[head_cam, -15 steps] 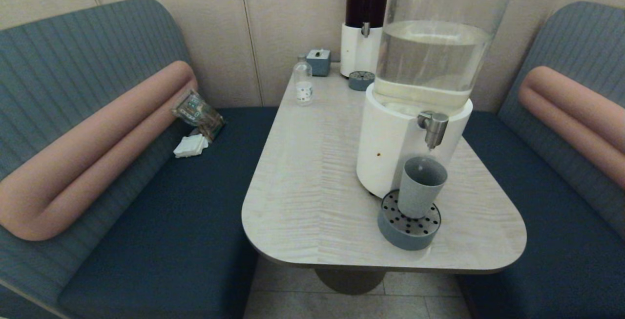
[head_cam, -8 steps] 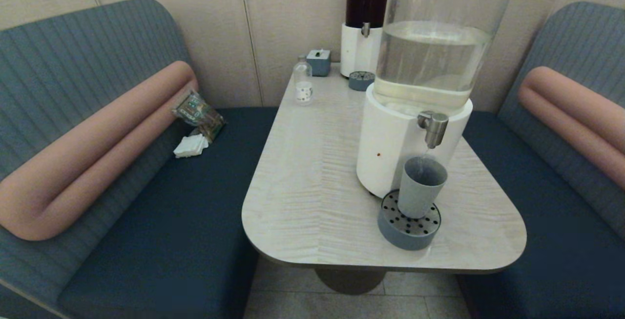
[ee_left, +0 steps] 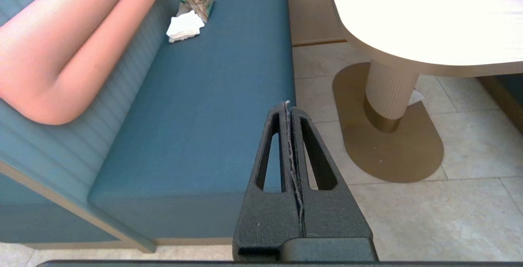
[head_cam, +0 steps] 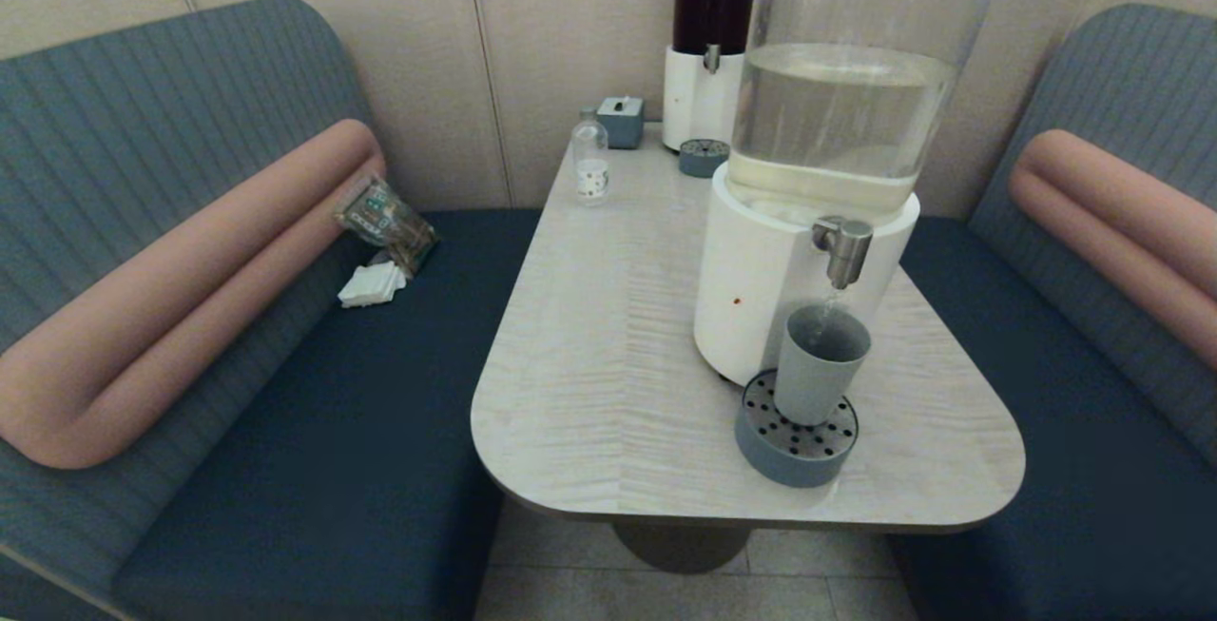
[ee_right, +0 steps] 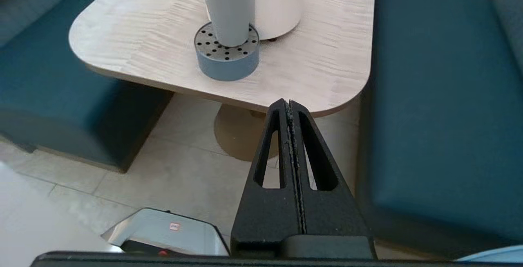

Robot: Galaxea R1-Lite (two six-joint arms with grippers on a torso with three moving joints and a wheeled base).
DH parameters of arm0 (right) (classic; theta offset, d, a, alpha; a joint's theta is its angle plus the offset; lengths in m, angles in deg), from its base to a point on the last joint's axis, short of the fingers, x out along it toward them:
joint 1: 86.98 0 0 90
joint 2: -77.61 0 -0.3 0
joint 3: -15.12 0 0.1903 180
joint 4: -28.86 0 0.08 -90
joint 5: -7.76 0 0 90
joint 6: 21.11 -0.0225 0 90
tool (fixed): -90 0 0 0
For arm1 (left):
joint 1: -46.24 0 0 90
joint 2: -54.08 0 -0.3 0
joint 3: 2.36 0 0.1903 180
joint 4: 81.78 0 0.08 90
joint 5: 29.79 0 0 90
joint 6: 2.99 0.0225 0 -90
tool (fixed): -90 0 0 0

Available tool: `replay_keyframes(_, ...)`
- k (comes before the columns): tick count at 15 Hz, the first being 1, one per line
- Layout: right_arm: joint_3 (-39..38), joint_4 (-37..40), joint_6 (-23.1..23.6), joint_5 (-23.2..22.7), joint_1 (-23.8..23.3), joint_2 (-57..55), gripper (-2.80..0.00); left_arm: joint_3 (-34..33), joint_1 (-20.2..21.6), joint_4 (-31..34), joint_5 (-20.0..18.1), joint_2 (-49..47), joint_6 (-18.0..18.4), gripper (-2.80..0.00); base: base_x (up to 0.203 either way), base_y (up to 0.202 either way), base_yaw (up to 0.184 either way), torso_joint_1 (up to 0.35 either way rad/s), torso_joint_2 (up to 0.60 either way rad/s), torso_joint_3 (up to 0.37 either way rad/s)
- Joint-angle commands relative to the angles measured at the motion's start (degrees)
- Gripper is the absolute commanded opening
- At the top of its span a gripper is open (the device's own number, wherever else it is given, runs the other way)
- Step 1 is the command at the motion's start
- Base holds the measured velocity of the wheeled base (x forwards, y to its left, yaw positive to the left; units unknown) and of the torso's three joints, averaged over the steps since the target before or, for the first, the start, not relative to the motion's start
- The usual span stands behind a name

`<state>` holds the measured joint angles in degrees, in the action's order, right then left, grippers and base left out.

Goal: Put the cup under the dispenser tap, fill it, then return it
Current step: Turn off the faucet

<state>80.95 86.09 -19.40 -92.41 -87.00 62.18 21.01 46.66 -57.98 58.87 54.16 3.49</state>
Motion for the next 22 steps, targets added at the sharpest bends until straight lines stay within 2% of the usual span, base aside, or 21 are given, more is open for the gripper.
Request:
replay_keyframes(1,-2.2,-0.5,0.3,2.4,1.7,2.5,-2.8,0.0,0.0,0.0,0.0,-0.1,0.0,-2.8,0.0,0.0,0.0,0.0,0.0,0.0)
replay_keyframes(5,-10.5,-7.2,1.9,3.8,0.4,11.0,-2.8,0.0,0.0,0.0,0.0,-0.1,0.0,-2.8,0.0,0.0,0.0,0.0,0.0,0.0)
replay_keyframes(7,-16.4,-10.5,2.5,7.7,0.3,15.4,-2.8,0.0,0.0,0.0,0.0,-0.1,0.0,-2.8,0.0,0.0,0.0,0.0,0.0,0.0)
replay_keyframes(9,-22.3,-17.9,2.3,10.5,0.3,15.5,-2.8,0.0,0.0,0.0,0.0,-0.1,0.0,-2.8,0.0,0.0,0.0,0.0,0.0,0.0)
replay_keyframes(13,-40.3,-37.6,4.3,11.4,0.3,15.5,-2.8,0.0,0.0,0.0,0.0,-0.1,0.0,-2.8,0.0,0.0,0.0,0.0,0.0,0.0)
replay_keyframes(14,-42.6,-39.1,4.5,11.4,0.3,15.5,-2.8,0.0,0.0,0.0,0.0,-0.1,0.0,-2.8,0.0,0.0,0.0,0.0,0.0,0.0)
replay_keyframes(19,-41.3,-30.9,2.5,9.7,0.2,15.2,-2.8,0.0,0.0,0.0,0.0,-0.1,0.0,-2.8,0.0,0.0,0.0,0.0,0.0,0.0)
replay_keyframes(22,-41.4,-31.0,1.5,9.7,0.3,15.3,-2.8,0.0,0.0,0.0,0.0,-0.1,0.0,-2.8,0.0,0.0,0.0,0.0,0.0,0.0)
